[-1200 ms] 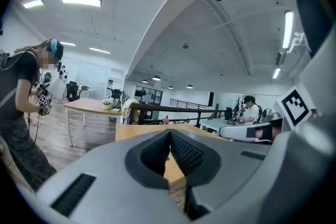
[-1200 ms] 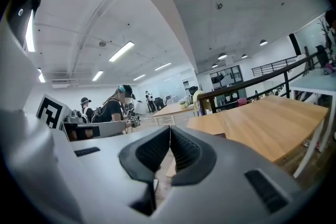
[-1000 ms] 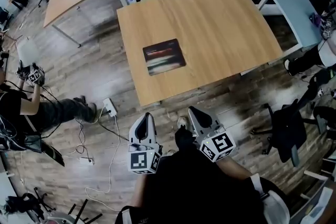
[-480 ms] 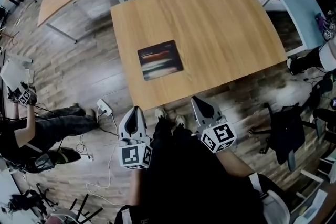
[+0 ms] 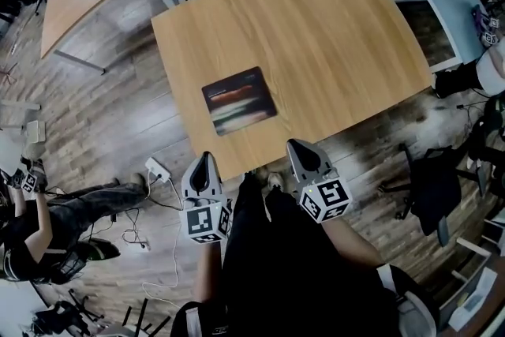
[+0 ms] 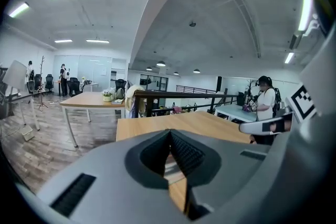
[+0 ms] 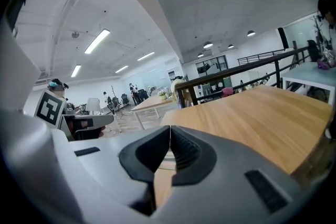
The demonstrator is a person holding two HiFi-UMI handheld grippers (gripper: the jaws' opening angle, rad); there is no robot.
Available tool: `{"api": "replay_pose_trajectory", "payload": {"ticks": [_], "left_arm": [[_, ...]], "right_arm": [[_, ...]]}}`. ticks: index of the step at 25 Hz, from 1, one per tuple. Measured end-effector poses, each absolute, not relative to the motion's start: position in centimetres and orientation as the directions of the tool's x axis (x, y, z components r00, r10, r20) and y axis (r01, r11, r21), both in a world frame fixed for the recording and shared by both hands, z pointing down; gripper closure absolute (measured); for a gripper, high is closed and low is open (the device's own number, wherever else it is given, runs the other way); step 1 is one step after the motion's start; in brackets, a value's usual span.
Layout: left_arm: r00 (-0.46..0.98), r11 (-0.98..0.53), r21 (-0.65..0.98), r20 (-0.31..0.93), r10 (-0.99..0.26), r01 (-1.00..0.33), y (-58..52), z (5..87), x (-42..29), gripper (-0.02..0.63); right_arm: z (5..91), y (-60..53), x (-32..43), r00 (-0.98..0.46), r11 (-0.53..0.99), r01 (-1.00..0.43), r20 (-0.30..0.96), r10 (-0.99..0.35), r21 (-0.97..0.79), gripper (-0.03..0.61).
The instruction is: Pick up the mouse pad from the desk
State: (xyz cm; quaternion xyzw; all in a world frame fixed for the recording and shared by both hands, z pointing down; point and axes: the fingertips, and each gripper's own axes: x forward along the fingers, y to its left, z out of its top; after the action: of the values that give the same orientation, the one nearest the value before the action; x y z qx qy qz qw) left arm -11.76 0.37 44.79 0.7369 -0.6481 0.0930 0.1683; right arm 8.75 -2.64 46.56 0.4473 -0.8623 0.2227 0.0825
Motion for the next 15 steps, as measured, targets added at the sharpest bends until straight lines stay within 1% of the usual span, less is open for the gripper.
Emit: {"api": "replay_pose_trajectory", "payload": {"ticks": [4, 15], "left_arm": [[0.155, -0.117, 0.12, 0.384, -0.91, -0.986, -3.0, 47.2, -13.7, 0.591], [0.258, -0.218, 0.139, 0.499, -0.827, -0.966, -10.9, 56.8, -17.0, 0.588]], "right_arm": [[49.7, -5.1, 7.8, -0.553, 0.466, -0.832, 0.396, -0.733, -0.301, 0.548], [58.2, -10.1, 6.7, -0.421, 0.286, -0.902, 0.508, -0.751, -0.325, 0.545]]}}
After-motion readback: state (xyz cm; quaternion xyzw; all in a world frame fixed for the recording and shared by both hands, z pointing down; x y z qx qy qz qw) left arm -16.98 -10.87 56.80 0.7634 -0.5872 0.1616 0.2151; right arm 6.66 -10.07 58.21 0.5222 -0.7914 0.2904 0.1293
